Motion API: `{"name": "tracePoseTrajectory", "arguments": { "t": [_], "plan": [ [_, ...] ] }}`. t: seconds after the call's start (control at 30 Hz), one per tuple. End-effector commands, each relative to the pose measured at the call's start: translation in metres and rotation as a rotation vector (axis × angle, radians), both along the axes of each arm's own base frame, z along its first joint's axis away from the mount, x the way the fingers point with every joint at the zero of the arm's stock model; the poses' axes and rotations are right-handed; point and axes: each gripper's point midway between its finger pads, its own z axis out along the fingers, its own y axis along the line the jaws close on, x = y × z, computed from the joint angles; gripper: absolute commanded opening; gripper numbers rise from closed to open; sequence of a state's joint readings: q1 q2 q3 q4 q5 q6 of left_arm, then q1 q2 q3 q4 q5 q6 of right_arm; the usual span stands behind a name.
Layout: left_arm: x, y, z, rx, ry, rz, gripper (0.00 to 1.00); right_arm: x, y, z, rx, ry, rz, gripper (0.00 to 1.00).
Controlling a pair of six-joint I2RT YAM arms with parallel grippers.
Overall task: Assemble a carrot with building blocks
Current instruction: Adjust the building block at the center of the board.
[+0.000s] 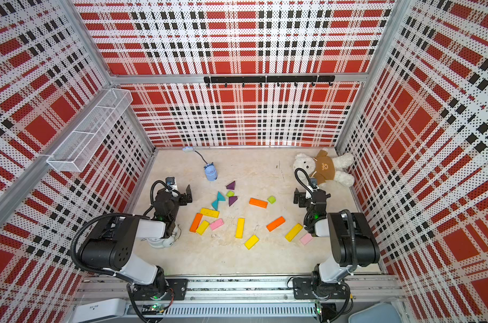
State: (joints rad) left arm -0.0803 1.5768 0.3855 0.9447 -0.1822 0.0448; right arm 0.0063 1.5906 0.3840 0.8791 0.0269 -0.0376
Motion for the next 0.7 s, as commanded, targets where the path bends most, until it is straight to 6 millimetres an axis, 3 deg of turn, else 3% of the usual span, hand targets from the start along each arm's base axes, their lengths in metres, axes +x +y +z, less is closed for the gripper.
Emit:
{"name": "tracePoseTrajectory", "arguments": {
  "t": [0.0, 0.17, 0.3, 0.4, 0.57, 0.63, 0.67],
  "plan": [
    [0.003, 0.003, 0.006, -0.044, -0.023, -0.024, 0.99, 0.008, 0.002, 0.016, -0.014, -0.056, 0.011, 1.0],
    [0.0, 0.006, 0.011, -0.051, -0.046, -0.011, 1.0, 0.008, 0.002, 0.016, -0.015, -0.057, 0.01, 1.0],
    [-0.018, 0.012, 0.052, -0.044, -0.091, 0.041, 0.99, 0.007, -0.01, 0.032, -0.015, -0.061, -0.066, 1.0],
    [-0.026, -0.003, 0.112, -0.035, -0.131, 0.014, 0.99, 0.01, -0.017, 0.066, -0.017, -0.008, -0.128, 1.0],
    [-0.037, -0.033, 0.24, -0.167, -0.225, -0.142, 1.0, 0.002, -0.018, 0.161, 0.155, 0.12, -0.27, 1.0],
    [-0.047, -0.035, 0.284, -0.277, -0.273, -0.154, 1.0, 0.0, -0.019, 0.18, 0.216, 0.146, -0.303, 1.0],
    [-0.052, -0.032, 0.297, -0.342, -0.291, -0.141, 0.99, -0.002, -0.024, 0.178, 0.264, 0.151, -0.358, 1.0]
  ]
}}
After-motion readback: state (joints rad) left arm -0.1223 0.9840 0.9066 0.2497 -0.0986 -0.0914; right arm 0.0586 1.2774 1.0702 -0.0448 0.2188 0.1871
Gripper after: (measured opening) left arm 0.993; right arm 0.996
